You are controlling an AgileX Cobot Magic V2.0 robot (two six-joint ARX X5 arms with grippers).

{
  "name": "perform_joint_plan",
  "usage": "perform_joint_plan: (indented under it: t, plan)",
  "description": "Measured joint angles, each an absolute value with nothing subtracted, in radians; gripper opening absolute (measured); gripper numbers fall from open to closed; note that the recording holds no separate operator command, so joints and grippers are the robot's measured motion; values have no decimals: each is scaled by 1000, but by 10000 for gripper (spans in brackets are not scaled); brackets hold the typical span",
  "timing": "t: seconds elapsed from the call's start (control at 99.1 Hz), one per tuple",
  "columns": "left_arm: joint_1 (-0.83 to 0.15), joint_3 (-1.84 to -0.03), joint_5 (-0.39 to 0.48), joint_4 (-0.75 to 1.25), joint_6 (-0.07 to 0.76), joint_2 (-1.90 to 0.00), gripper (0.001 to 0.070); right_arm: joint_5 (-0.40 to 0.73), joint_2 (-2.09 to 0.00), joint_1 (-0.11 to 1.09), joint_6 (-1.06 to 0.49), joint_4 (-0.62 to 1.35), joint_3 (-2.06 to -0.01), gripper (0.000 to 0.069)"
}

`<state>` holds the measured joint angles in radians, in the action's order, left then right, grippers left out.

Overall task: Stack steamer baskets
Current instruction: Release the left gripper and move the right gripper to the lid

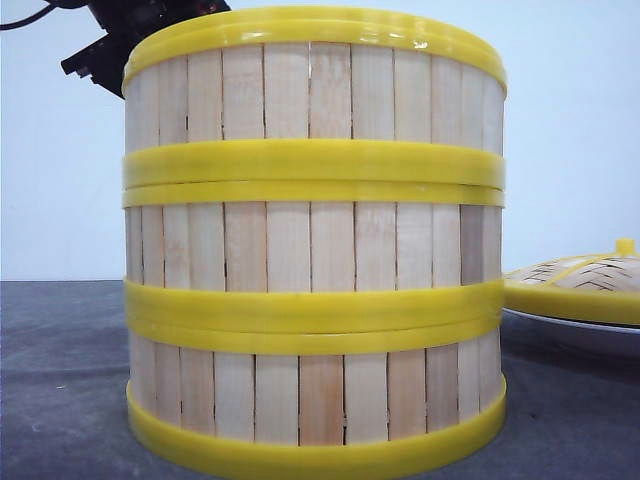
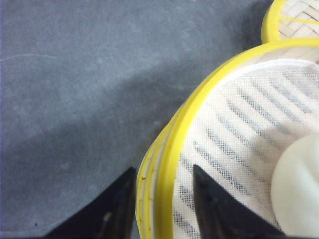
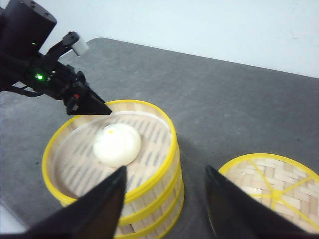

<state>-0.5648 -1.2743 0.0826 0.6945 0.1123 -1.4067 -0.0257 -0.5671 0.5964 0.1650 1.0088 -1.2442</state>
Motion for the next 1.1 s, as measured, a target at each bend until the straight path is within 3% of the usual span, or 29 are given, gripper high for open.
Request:
perform_joint_plan:
  t: [0.081, 0.212, 0.505, 0.686, 0.908, 1.1]
  plan:
    - [-565, -1274, 83, 670, 113, -1394, 229, -22, -569, 596, 165, 1025, -1244, 399]
    - [-564, -1274, 83, 623, 115, -1320, 232, -12, -583, 596, 166, 1037, -1244, 413]
    - [-564, -1274, 55, 588, 116, -1077, 232, 179, -703, 596, 207, 1098, -1241, 415]
    - [-564, -1274, 52, 616, 116, -942, 232, 237, -769, 595, 215, 1071, -1175, 415]
    - [-564, -1274, 51, 704, 116, -799, 232, 227, -788, 527, 218, 952, -1008, 415]
    - [-564, -1274, 51, 807, 116, -706, 232, 140, -849, 406, 217, 836, -899, 415]
